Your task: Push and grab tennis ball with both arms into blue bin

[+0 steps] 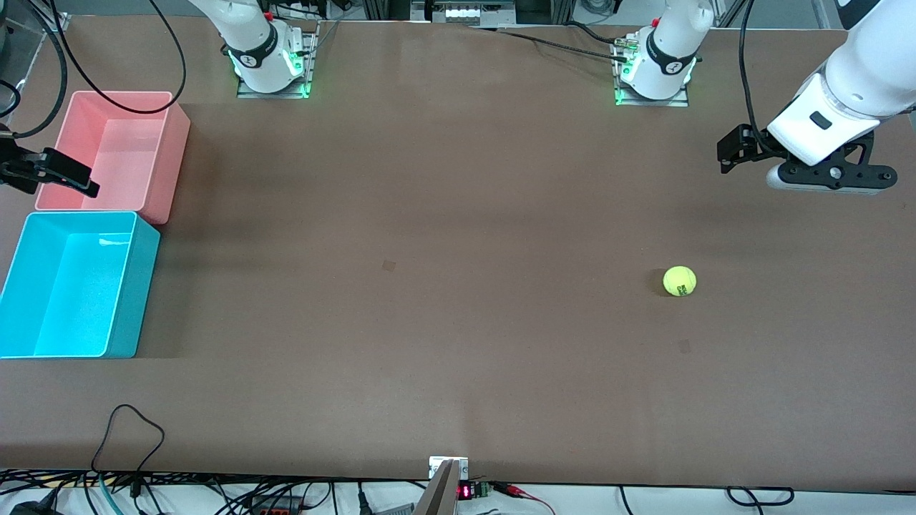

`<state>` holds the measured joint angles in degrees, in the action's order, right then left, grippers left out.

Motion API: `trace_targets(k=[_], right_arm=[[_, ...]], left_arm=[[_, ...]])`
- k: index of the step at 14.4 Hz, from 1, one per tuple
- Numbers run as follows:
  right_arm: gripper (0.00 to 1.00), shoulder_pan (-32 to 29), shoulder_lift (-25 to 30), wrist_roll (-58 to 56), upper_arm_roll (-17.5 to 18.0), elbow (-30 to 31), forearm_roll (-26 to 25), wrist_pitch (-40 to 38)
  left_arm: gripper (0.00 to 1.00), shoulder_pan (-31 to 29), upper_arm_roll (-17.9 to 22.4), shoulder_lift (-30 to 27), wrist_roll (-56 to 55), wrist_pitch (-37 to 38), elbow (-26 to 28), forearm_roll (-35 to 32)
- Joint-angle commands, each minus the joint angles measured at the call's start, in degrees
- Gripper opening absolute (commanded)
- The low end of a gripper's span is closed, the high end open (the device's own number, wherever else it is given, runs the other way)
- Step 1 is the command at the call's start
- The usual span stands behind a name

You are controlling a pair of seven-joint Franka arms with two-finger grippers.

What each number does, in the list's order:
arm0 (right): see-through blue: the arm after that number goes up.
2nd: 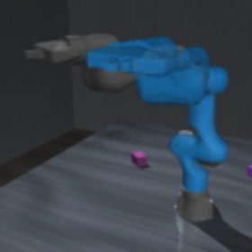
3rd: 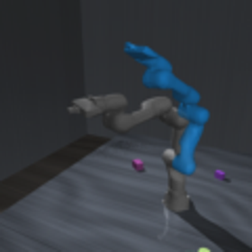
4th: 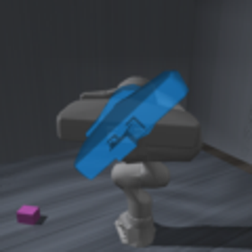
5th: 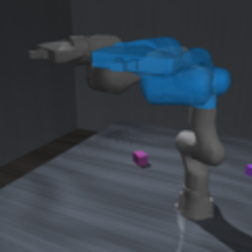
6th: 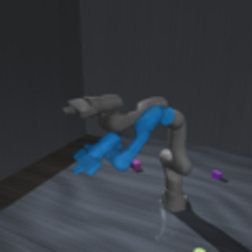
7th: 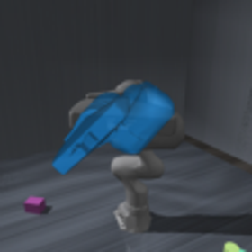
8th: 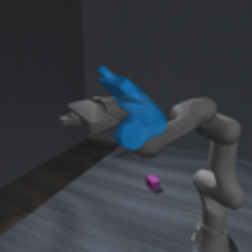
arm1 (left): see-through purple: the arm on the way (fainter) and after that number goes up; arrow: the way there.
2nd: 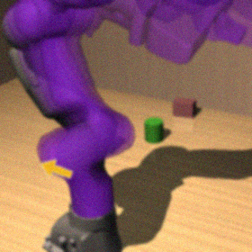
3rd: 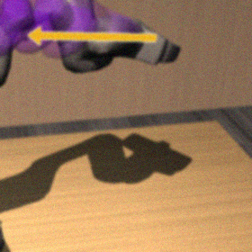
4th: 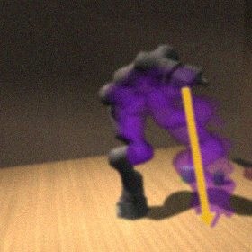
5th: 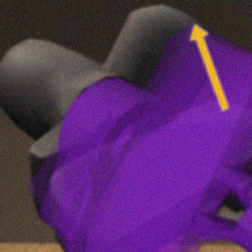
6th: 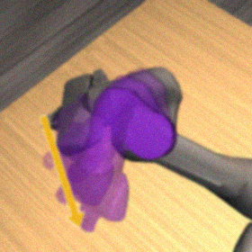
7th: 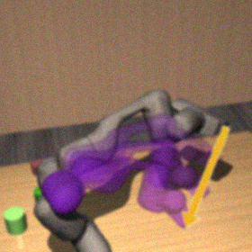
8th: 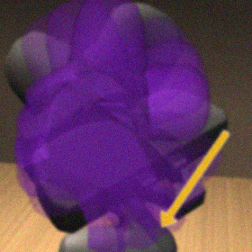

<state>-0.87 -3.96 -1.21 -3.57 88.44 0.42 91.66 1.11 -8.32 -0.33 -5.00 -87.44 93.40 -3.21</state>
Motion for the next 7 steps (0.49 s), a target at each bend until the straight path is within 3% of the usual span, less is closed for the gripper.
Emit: trace_targets(k=[1,7], right_arm=[[1.00,-0.6,0.1,-1.1,0.1,0.0,1.0,-0.4],[1.00,-0.5,0.1,-1.0,0.1,-0.1,1.0,-0.4]], left_arm=[[1.00,-0.4,0.1,-0.1,1.0,0.8,-0.8,-0.9],[1.00,-0.3,0.3,0.0,-0.2,1.0,-0.7,-1.0]])
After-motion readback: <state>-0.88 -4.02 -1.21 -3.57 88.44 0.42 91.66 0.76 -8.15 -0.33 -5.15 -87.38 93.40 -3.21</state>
